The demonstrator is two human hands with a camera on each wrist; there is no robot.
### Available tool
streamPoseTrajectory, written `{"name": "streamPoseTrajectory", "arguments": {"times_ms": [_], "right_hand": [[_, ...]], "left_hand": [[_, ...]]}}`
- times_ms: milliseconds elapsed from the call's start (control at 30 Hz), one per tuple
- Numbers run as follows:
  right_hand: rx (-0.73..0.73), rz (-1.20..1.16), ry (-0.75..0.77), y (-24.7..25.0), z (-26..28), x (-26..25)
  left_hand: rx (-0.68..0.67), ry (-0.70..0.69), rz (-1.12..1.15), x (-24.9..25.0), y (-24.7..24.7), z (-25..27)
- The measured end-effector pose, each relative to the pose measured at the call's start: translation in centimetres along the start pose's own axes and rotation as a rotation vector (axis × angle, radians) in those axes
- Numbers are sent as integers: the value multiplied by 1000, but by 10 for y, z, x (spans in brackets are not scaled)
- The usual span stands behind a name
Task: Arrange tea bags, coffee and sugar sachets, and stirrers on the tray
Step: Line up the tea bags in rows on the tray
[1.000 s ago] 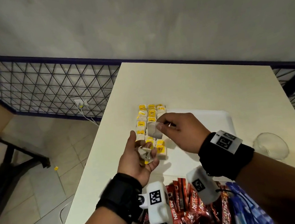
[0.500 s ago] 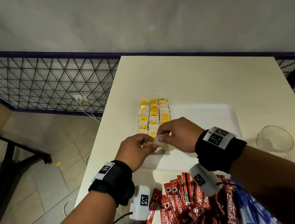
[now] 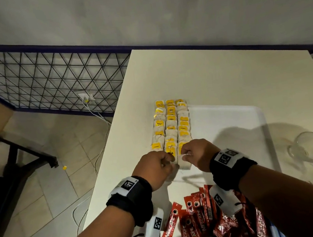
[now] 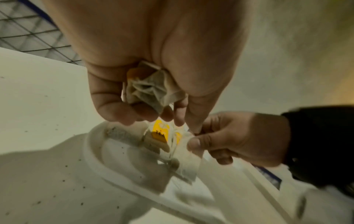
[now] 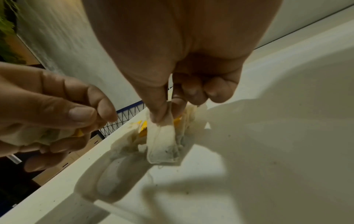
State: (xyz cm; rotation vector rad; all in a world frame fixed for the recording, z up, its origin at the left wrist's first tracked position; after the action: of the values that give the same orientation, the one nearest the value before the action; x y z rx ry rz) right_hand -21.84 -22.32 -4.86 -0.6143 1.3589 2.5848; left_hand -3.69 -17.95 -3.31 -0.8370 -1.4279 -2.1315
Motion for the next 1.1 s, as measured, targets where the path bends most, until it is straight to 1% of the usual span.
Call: {"name": "streamPoseTrajectory", "arguments": {"times_ms": [100,167,267,400,467,500,533,567,600,633,667,700,733,767,833,933,1000,1100], "right_hand": [[52,-48,-31,-2,-2,4],[58,-50,-61,-3,-4,6],[60,14,-109,-2,-6,8],[44,118,-124,4,-4,5],[46,116,-112,7,-1,4],[66,94,-108,9,0,2],[96,61,-106,11,2,1],[130,15,-99,13,2,-1],[161,-36,-82,16,4,-4],[189,-81,-45,20,5,-8],[208,-116,6,24,7,-14],[224,-148,66,27,9,-21],[235,-177,126,31,13,-29],[243,-197,186,34,17,-37],[245,-210,287,38,26,-53],[234,-166,394,40,34,-70],[237,-109,382,39,36,-76],[317,-76,368,41,40,-78]], "left_hand": [[-82,-100,-150,10,-9,-4],[-142,-160,-244,15,-16,-7],[-187,-218,-377,15,-28,-12],[-244,-219,-440,6,-37,-17],[-238,-204,-404,5,-37,-16],[-222,-156,-326,6,-34,-16],[-164,-71,-178,9,-28,-15],[-88,39,37,10,-22,-14],[-29,158,333,11,-15,-13],[-6,278,699,12,-8,-12],[-9,386,1068,13,-2,-12],[-2,454,1378,13,4,-11],[26,477,1588,12,9,-10],[61,470,1713,10,12,-10],[117,413,1830,14,16,-8],[184,380,1886,26,21,-2],[199,361,1889,32,24,1],[169,295,1883,38,27,7]]}}
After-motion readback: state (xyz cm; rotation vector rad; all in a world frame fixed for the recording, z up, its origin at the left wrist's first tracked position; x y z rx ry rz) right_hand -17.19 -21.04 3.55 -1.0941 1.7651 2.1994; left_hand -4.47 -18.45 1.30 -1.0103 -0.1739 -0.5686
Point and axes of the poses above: each hand's wrist, its own z-axis away from the middle knuckle, its own y-axis out of the back of the hand, x = y × z, the point moved 1 cm from there along -z, towards the middle knuckle, and after that the axes turned 5 degrees about -y, right-handed, at the moved point
